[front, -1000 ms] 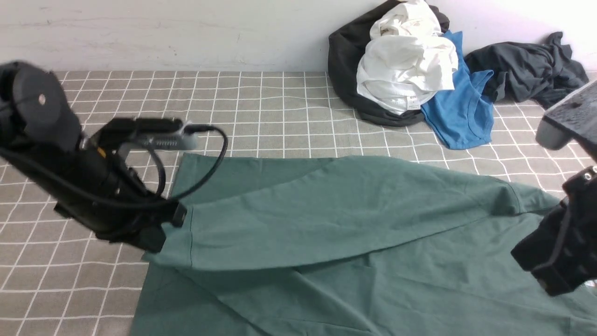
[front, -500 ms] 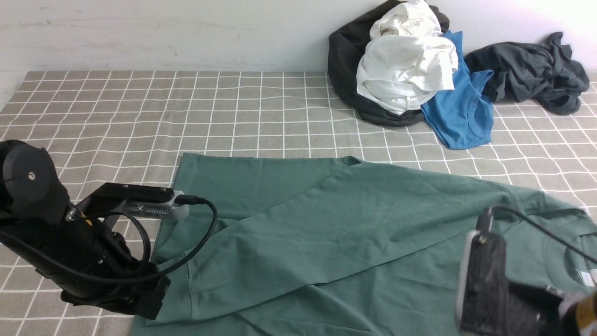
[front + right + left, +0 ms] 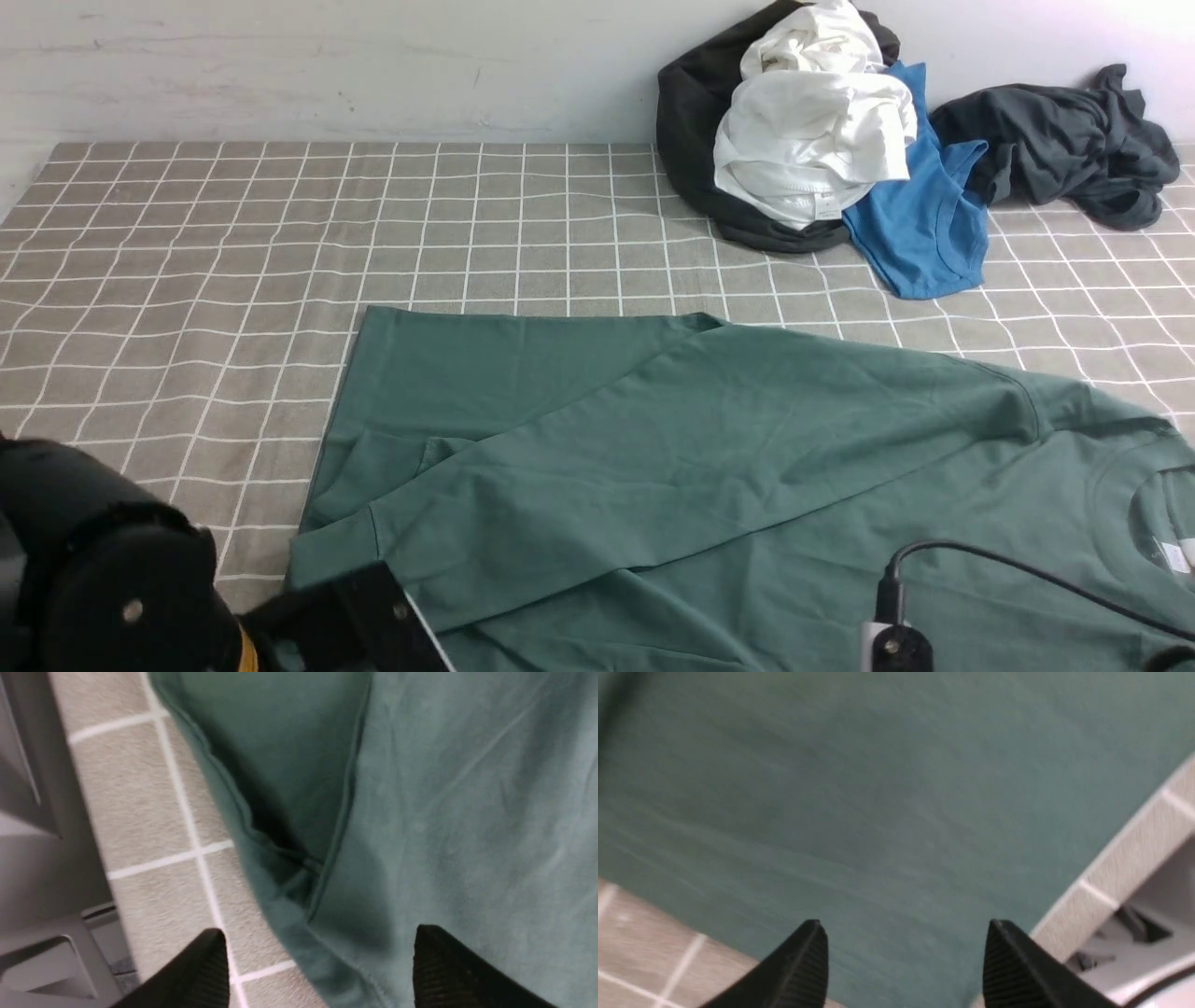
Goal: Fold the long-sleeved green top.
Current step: Use both arms simultaneously to clamp the lower edge of the clothing fabric
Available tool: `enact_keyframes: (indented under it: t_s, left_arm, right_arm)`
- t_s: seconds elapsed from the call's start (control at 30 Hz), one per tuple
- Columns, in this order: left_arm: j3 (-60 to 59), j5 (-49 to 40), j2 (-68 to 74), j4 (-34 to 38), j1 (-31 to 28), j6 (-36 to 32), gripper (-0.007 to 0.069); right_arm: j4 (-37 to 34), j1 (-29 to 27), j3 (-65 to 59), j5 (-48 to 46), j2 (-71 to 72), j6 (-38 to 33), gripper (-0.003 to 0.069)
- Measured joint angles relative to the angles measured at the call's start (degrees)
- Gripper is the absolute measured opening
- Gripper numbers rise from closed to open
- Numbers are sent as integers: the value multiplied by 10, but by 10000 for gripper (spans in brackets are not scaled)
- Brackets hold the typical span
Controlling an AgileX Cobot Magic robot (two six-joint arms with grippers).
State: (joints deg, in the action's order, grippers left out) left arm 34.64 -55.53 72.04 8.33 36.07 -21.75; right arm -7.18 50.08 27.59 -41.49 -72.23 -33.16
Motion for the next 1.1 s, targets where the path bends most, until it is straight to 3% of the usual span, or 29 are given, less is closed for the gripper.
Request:
enact_keyframes:
  t_s: [0.2, 0.33, 0.47, 0.53, 0.77, 1.1]
  left_arm:
    - [-35, 4, -1, -4, 29, -2, 412]
    - [-47, 23, -1, -4, 46, -2, 412]
    - [-55, 36, -1, -4, 73, -7, 412]
    - [-56, 36, -1, -6, 83, -13, 412]
    - [-56, 43, -1, -10, 88, -27, 412]
    - [-57, 45, 13, -8, 89, -39, 412]
  right_arm:
    - [24, 0, 0, 52, -72, 0, 441]
    - [27, 0, 15, 47, -90, 10, 319]
    - [57, 0, 56, 12, -94, 38, 78]
    - [72, 0, 83, -26, -94, 51, 31]
    - [121, 0, 168, -136, -95, 71, 25]
    - [125, 0, 200, -161, -95, 73, 25]
